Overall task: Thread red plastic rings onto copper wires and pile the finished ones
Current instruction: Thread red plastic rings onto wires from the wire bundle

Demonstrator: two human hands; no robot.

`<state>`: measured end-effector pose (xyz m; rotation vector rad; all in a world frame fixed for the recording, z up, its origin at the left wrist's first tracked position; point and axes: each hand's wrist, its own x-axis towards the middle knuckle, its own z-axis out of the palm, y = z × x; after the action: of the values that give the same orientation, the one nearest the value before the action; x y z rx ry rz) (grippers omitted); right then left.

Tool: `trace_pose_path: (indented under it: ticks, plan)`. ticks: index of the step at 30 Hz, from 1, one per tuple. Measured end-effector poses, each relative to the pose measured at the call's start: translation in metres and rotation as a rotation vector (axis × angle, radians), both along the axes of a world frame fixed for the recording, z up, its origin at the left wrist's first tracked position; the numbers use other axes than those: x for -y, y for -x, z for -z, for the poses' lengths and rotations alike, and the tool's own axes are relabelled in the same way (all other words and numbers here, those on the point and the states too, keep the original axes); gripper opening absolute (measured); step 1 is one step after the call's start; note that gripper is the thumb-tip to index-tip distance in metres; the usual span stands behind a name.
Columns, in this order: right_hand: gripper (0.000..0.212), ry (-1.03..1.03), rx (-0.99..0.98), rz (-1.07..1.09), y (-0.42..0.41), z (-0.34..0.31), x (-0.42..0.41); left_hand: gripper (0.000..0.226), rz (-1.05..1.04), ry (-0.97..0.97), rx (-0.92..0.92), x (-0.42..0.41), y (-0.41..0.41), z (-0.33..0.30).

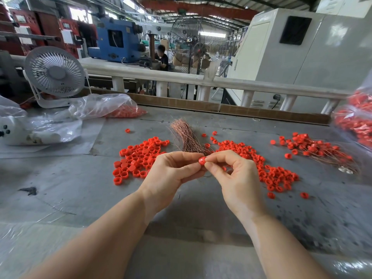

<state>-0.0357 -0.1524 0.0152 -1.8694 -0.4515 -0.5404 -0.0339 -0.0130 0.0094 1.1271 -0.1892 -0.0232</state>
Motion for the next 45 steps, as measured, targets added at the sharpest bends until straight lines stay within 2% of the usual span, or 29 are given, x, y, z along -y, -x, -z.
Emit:
trace_pose_path:
  ticks: [6, 12, 21, 35, 38, 41, 45]
  plan:
    - [0.019, -0.035, -0.016, 0.005, 0.001, -0.001, -0.001, 0.016, -0.045, -0.068, 0.07, 0.001, 0.0, 0.002]
    - [0.017, -0.091, -0.081, 0.003, 0.0, 0.001, -0.001, 0.021, -0.153, -0.235, 0.17, 0.004, 0.0, 0.003]
    - [0.013, 0.006, -0.032, 0.029, 0.001, 0.002, 0.0, 0.026, -0.208, -0.293, 0.215, 0.007, 0.002, 0.002]
    - [0.017, 0.06, 0.075, 0.049, -0.001, 0.007, -0.002, 0.026, -0.215, -0.286, 0.199, 0.006, 0.0, 0.003]
    - [0.015, 0.123, 0.13, 0.079, -0.003, 0.009, -0.002, 0.016, -0.132, -0.206, 0.13, 0.004, -0.001, 0.005]
    - [0.014, 0.183, 0.199, 0.094, -0.003, 0.01, -0.002, 0.024, -0.061, -0.137, 0.063, 0.003, -0.003, 0.007]
    - [0.015, 0.247, 0.235, 0.092, -0.001, 0.009, -0.002, 0.023, -0.039, -0.072, 0.029, 0.001, -0.004, 0.008]
